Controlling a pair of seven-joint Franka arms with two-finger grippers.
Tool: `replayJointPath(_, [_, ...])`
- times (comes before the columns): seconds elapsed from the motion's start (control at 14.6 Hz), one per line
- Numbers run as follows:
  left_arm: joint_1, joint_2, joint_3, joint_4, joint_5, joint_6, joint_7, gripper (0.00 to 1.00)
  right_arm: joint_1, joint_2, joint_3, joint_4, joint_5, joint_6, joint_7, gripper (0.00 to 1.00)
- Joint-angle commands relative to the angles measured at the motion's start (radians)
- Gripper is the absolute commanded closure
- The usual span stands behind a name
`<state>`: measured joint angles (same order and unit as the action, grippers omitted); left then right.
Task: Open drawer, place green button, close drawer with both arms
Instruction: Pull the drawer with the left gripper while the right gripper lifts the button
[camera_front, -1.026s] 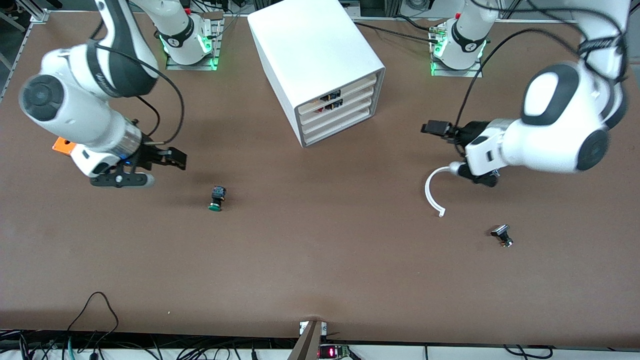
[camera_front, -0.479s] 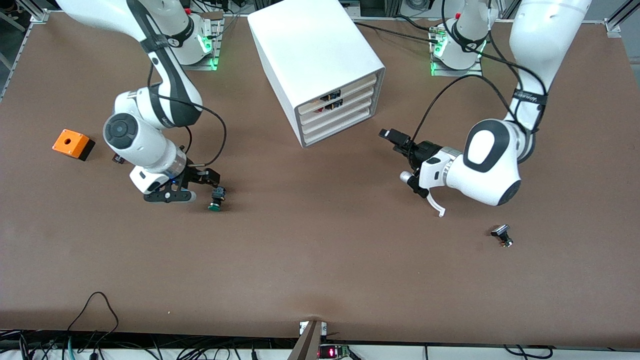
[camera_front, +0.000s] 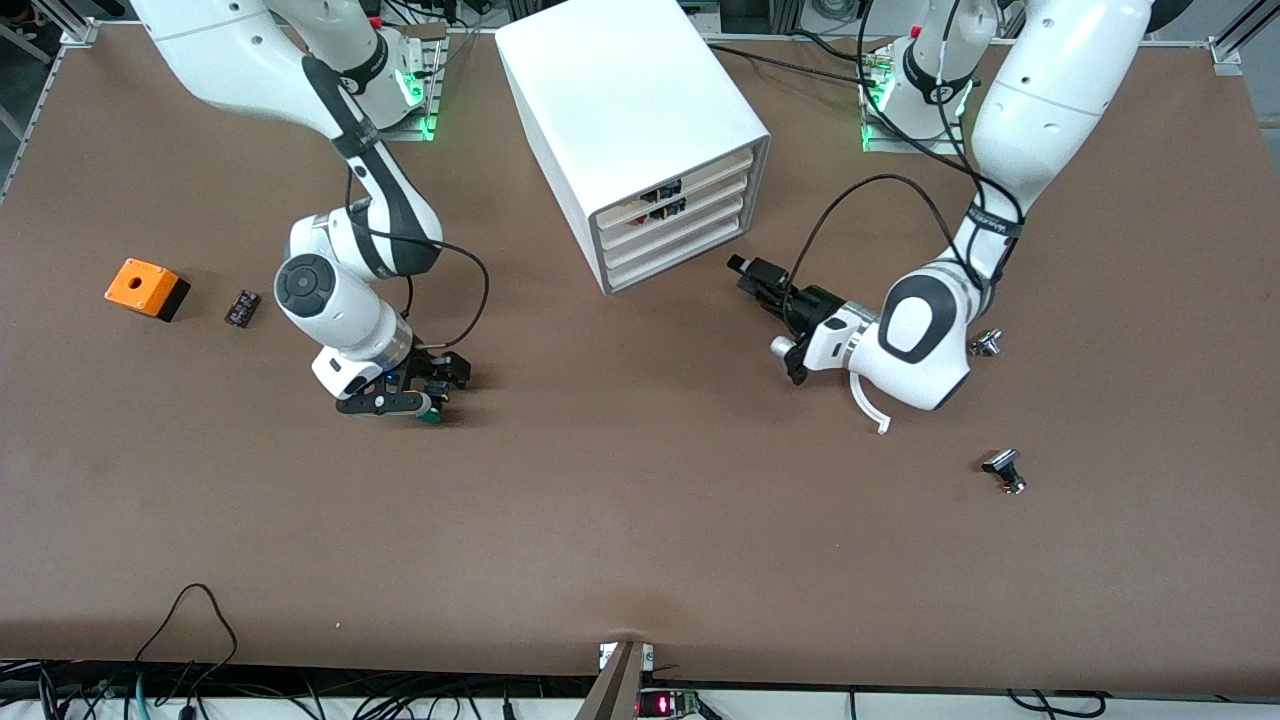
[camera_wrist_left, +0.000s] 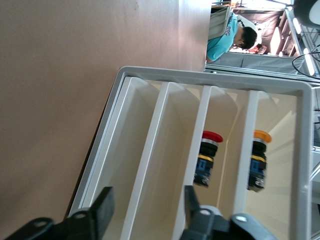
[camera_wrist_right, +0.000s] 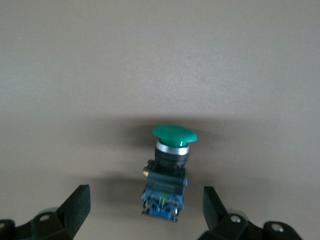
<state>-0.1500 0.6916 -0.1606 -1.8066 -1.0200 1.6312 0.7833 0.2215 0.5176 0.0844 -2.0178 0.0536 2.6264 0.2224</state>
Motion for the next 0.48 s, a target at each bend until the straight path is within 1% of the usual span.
replayJointPath(0.0, [-0.026,-0.004,-0.022,-0.06,-0.089,0.056,0.047,0.44,0.004,0.024,-0.005,-0.009,0.003,0.049,-0.012,0.0])
replayJointPath(0.07, [-0.032,-0.003,-0.031,-0.086,-0.113,0.074,0.071,0.45,0.004,0.024,-0.006,-0.01,0.003,0.049,-0.014,0.0])
replayJointPath(0.14, [-0.036,-0.003,-0.033,-0.097,-0.12,0.081,0.092,0.46,0.004,0.024,-0.006,-0.012,0.003,0.046,-0.014,0.06])
replayJointPath(0.21, [-0.04,-0.001,-0.034,-0.106,-0.12,0.081,0.105,0.46,0.004,0.024,-0.006,-0.012,0.003,0.044,-0.014,0.19])
replayJointPath(0.27, [-0.04,-0.001,-0.036,-0.115,-0.12,0.081,0.12,0.47,0.004,0.024,-0.006,-0.012,0.003,0.043,-0.014,0.38])
replayJointPath(0.34, [-0.043,0.0,-0.037,-0.12,-0.118,0.078,0.143,0.53,0.002,0.024,-0.006,-0.012,0.003,0.043,-0.014,0.59])
replayJointPath(0.41, [-0.051,0.011,-0.039,-0.126,-0.121,0.078,0.16,0.54,0.002,0.024,-0.006,-0.012,0.003,0.043,-0.014,0.75])
